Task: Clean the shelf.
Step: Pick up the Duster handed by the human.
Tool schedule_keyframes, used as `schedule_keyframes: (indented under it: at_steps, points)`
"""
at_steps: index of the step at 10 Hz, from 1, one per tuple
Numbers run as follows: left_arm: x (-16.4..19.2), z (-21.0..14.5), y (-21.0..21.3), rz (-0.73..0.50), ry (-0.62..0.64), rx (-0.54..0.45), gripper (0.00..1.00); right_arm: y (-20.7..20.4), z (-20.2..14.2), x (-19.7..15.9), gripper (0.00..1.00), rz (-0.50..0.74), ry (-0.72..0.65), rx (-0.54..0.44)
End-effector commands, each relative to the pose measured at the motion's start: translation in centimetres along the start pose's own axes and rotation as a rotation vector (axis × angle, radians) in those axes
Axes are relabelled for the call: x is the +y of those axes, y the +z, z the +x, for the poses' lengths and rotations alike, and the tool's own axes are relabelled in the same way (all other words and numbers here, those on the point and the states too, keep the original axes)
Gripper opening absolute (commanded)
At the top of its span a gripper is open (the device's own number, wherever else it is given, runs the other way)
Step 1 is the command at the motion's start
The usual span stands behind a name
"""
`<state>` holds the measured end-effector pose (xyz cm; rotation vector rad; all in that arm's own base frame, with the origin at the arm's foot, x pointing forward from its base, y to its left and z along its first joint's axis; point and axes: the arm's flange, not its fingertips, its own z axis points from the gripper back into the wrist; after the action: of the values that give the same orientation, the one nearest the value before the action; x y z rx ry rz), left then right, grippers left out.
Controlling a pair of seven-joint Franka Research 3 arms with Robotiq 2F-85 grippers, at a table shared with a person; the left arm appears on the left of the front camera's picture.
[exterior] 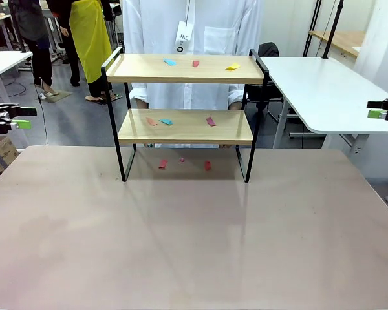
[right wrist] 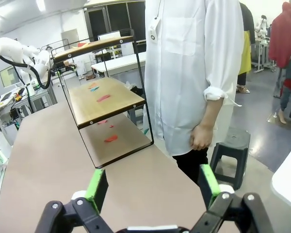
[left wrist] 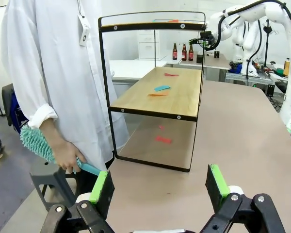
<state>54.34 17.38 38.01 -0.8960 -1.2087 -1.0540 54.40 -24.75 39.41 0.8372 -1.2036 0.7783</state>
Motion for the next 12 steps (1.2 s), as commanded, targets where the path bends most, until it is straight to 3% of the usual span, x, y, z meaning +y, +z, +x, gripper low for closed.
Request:
schedule_keyframes:
  at_steps: [1, 12]
  points:
    - [-1.54, 0.88, 0.04, 0.021, -0.005, -0.043, 1.00, -0.07, 0.95, 0.54, 1.00, -0.017, 0.025, -0.043]
    - [-1.21, 0.89, 0.32, 0.020, 0.003, -0.025, 1.00, 0.27, 1.24, 0.17, 1.00, -0.012, 0.019, -0.021]
